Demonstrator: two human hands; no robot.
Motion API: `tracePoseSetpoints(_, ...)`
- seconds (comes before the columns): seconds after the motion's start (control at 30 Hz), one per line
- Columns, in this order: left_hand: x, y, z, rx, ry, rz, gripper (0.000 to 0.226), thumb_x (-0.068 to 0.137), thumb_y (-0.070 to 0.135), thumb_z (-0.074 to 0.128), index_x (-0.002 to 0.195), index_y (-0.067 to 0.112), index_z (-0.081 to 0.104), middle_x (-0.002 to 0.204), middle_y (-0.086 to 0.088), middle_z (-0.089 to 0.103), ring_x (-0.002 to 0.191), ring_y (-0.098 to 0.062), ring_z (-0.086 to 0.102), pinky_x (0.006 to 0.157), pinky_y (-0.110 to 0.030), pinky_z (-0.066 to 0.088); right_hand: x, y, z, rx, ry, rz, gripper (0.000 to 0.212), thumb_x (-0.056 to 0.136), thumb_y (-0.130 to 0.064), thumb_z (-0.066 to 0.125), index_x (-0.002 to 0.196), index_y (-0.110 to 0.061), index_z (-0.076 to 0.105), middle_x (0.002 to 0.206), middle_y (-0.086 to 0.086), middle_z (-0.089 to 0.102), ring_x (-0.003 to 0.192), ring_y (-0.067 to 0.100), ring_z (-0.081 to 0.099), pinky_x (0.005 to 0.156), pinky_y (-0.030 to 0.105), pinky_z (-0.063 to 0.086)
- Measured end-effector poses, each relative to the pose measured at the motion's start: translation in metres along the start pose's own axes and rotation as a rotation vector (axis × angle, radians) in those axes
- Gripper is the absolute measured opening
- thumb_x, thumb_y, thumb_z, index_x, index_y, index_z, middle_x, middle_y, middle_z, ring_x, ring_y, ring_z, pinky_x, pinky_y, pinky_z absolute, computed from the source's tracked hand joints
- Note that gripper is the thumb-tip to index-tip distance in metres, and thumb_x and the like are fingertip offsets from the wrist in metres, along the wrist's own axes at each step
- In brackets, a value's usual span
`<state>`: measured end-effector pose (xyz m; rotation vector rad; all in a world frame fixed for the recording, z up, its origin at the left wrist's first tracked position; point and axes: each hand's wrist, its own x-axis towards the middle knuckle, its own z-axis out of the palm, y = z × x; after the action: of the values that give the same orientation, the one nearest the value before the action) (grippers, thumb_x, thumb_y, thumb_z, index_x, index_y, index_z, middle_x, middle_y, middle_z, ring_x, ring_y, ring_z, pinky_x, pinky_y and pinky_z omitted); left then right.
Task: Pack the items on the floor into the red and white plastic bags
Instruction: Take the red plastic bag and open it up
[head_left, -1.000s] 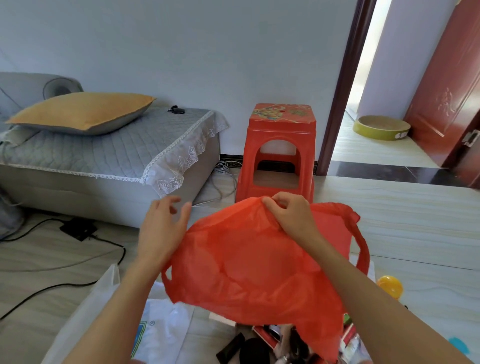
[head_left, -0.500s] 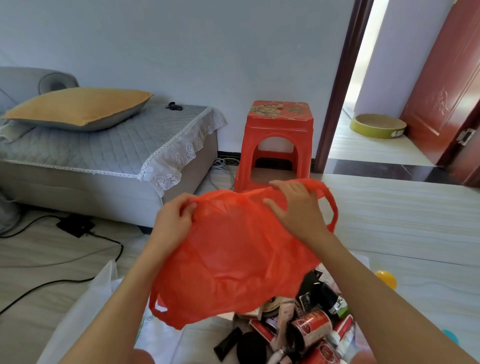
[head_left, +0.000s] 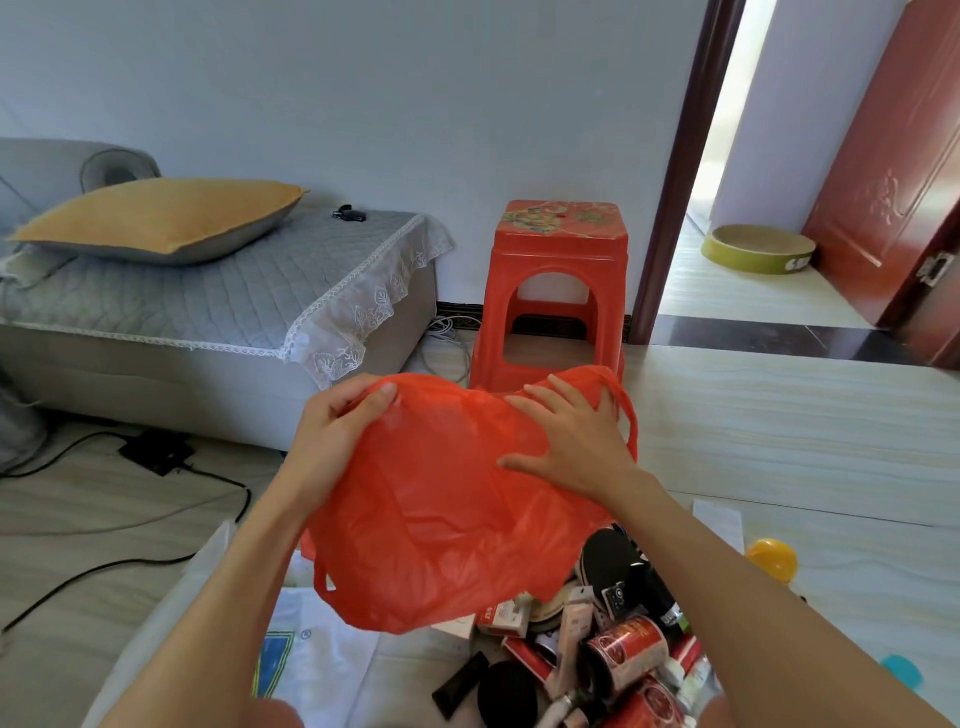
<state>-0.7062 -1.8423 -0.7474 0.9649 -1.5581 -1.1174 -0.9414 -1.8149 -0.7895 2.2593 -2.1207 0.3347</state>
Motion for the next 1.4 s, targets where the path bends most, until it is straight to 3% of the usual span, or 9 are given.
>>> tracePoseSetpoints(0.3, 0.002, -0.013, -0.013, -0.058, 0.287, -0.039, 0.023, 0.093, 0.015, 0.05, 0.076, 0.019, 0.065, 0.06, 0.015, 0.061, 0.069, -0.005, 0.052, 0.067, -0.018, 0.043, 0.001, 0.012, 0.002, 0.055, 0.227, -0.055, 0.027, 0.088, -0.027, 0.056, 0.112, -0.017, 0.063, 0.121, -0.002, 0.063, 0.118, 0.018, 0.053, 0.112, 0.045, 0.013)
tracePoseSetpoints(0.43, 0.005, -0.017, -0.013, -0.174, 0.342, -0.088, 0.024, 0.093, 0.018, 0.05, 0.073, 0.02, 0.064, 0.056, 0.015, 0.061, 0.059, -0.001, 0.053, 0.059, -0.013, 0.046, 0.002, 0.01, 0.01, -0.029, 0.297, -0.07, 0.028, 0.063, -0.035, 0.079, 0.078, -0.015, 0.068, 0.087, 0.0, 0.069, 0.083, 0.023, 0.066, 0.086, 0.05, 0.045)
tracePoseSetpoints(0.5, 0.008, -0.018, -0.014, -0.272, 0.334, -0.113, 0.024, 0.093, 0.019, 0.05, 0.074, 0.019, 0.064, 0.059, 0.012, 0.061, 0.059, -0.003, 0.055, 0.06, -0.016, 0.047, 0.004, 0.007, 0.014, -0.038, 0.348, -0.09, 0.01, 0.068, -0.025, 0.066, 0.071, -0.015, 0.065, 0.079, -0.001, 0.069, 0.075, 0.023, 0.066, 0.08, 0.044, 0.047)
tracePoseSetpoints(0.63, 0.012, -0.027, -0.027, -0.248, 0.477, -0.183, 0.026, 0.094, 0.02, 0.05, 0.072, 0.019, 0.063, 0.062, 0.009, 0.06, 0.067, -0.008, 0.05, 0.069, -0.025, 0.042, 0.011, 0.014, 0.004, 0.578, 0.331, 0.128, 0.011, 0.087, -0.012, 0.055, 0.086, -0.011, 0.066, 0.084, -0.002, 0.068, 0.081, 0.015, 0.059, 0.084, 0.032, 0.043)
tracePoseSetpoints(0.87, 0.005, -0.039, -0.014, 0.619, 0.309, -0.11, 0.03, 0.083, 0.018, 0.051, 0.111, 0.015, 0.059, 0.104, -0.008, 0.064, 0.101, -0.029, 0.058, 0.093, -0.039, 0.041, 0.004, 0.03, -0.01, 1.148, 0.335, 0.474, 0.009, 0.092, -0.017, 0.054, 0.09, -0.018, 0.062, 0.082, -0.007, 0.059, 0.086, 0.014, 0.055, 0.08, 0.029, 0.045)
tracePoseSetpoints(1.0, -0.002, -0.02, 0.002, 0.617, -0.026, 0.152, 0.068, 0.066, 0.047, 0.043, 0.132, 0.028, 0.044, 0.119, 0.006, 0.055, 0.106, -0.016, 0.053, 0.097, -0.042, 0.043, 0.003, 0.021, -0.015, 1.065, 0.312, 0.347, 0.009, 0.09, -0.013, 0.057, 0.09, -0.014, 0.066, 0.08, -0.008, 0.062, 0.078, 0.006, 0.058, 0.077, 0.02, 0.048)
tracePoseSetpoints(1.1, -0.005, -0.018, 0.037, 0.857, -0.182, 0.341, 0.059, 0.079, 0.054, 0.051, 0.132, 0.029, 0.044, 0.123, 0.007, 0.054, 0.112, -0.011, 0.051, 0.095, -0.034, 0.044, 0.006, 0.002, -0.021, 1.025, 0.251, 0.201, 0.012, 0.088, -0.005, 0.058, 0.094, -0.002, 0.068, 0.073, -0.008, 0.062, 0.064, -0.004, 0.058, 0.064, 0.008, 0.046)
tracePoseSetpoints(1.27, 0.004, -0.033, 0.052, 0.719, -0.008, 0.143, 0.017, 0.085, 0.03, 0.061, 0.095, 0.017, 0.066, 0.084, 0.002, 0.066, 0.083, -0.019, 0.061, 0.074, -0.031, 0.044, 0.008, -0.008, -0.009, 0.716, 0.302, 0.072, 0.011, 0.083, -0.016, 0.065, 0.093, -0.011, 0.068, 0.091, -0.005, 0.065, 0.088, 0.008, 0.061, 0.085, 0.027, 0.048)
tracePoseSetpoints(1.4, 0.004, -0.037, 0.043, 0.684, 0.166, -0.094, 0.029, 0.085, 0.035, 0.058, 0.067, 0.012, 0.058, 0.064, -0.002, 0.057, 0.075, -0.028, 0.056, 0.066, -0.033, 0.039, 0.004, -0.018, -0.007, 0.408, 0.383, 0.019, 0.049, 0.073, -0.055, 0.06, 0.105, -0.017, 0.063, 0.118, -0.002, 0.056, 0.112, 0.018, 0.049, 0.095, 0.032, 0.037)
